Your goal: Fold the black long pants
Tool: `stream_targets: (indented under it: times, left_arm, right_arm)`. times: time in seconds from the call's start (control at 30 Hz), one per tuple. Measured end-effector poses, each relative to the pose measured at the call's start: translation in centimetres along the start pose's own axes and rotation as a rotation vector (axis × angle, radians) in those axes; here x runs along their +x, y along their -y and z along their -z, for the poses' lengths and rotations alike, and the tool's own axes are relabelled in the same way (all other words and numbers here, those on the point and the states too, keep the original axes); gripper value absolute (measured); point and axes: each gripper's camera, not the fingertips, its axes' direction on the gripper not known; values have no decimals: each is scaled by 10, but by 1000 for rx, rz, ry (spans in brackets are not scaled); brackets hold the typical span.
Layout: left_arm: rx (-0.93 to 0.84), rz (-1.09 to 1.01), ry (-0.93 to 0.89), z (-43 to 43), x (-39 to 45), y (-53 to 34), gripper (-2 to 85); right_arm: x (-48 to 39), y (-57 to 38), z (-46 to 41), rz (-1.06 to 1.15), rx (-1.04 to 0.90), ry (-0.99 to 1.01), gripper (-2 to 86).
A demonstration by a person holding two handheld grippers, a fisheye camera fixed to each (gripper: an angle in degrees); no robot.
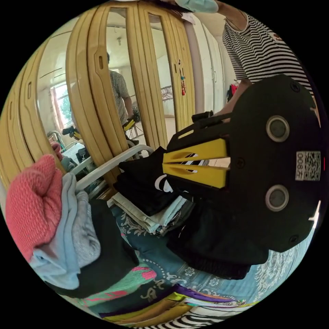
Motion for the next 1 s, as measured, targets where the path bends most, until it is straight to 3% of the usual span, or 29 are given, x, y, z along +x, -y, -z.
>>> stream_targets:
  times: [0.1,0.17,0.33,0.6,1.0]
  left_arm:
    - [-90,-87,108,-40,11,17,5]
    - [-154,-125,271,-72,10,26,3]
    - [-176,-139,399,-106,-1,26,2]
    - [-158,-142,404,-125,-14,6,0]
    - [-128,-104,418,-128,-42,-3,1]
  right_arm:
    - [-30,14,7,81,32,-46,9]
    - [-56,31,-1,165,7,-80,5]
    - [-141,89,-73,434,-130,-280,0]
    - [-206,127,-181,590,-230,-573,0]
    - [-232,118,-251,689,-323,-739,0]
